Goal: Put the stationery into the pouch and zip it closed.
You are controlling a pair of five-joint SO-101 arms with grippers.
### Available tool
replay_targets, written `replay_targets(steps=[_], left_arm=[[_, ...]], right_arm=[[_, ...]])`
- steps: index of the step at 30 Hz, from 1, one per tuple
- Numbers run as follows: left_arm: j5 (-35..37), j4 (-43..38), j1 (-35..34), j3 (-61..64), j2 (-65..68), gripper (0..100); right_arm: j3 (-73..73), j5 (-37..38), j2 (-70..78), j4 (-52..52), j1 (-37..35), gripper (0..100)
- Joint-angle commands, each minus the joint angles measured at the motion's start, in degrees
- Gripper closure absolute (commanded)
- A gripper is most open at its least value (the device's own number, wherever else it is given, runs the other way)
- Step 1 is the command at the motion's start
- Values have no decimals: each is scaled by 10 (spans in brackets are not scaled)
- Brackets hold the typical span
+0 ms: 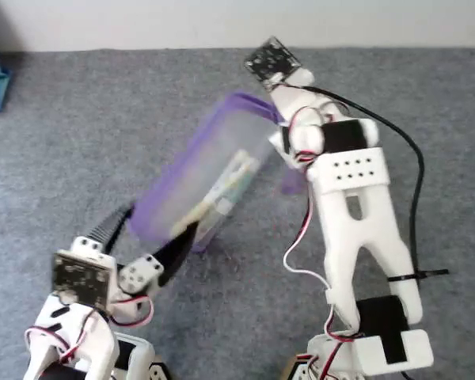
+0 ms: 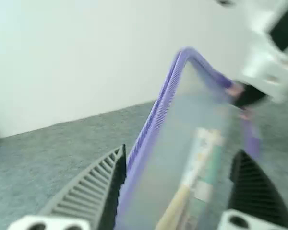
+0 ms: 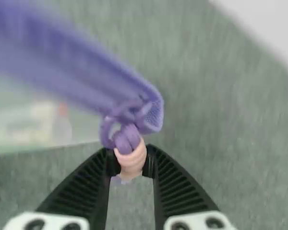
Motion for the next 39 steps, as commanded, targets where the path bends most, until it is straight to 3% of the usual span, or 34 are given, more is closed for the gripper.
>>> replay_targets(steps=[1, 8, 14, 16, 23, 28, 31, 36, 39], left_arm=[[0, -29, -66, 1, -6, 633], [43, -19, -119, 2, -6, 635], [82, 50, -120, 2, -6, 672], [88, 67, -120, 2, -6, 673], [131, 82, -121, 35, -6, 673], [138, 82, -121, 59, -7, 679], [134, 82, -121, 57, -7, 754], [133, 82, -117, 58, -7, 991], [134, 82, -116, 73, -7, 983]], right_arm=[[-9, -8, -14, 64, 22, 991], [-15, -67, -51, 155, 27, 979], [-15, -105, -108, 197, 32, 727], [-15, -118, -131, 225, 30, 690], [-12, -175, -184, 327, 32, 772], [47, -195, -259, 327, 29, 988], [113, -196, -331, 327, 32, 951], [237, -215, -491, 284, 32, 991], [326, -260, -589, 215, 40, 991]])
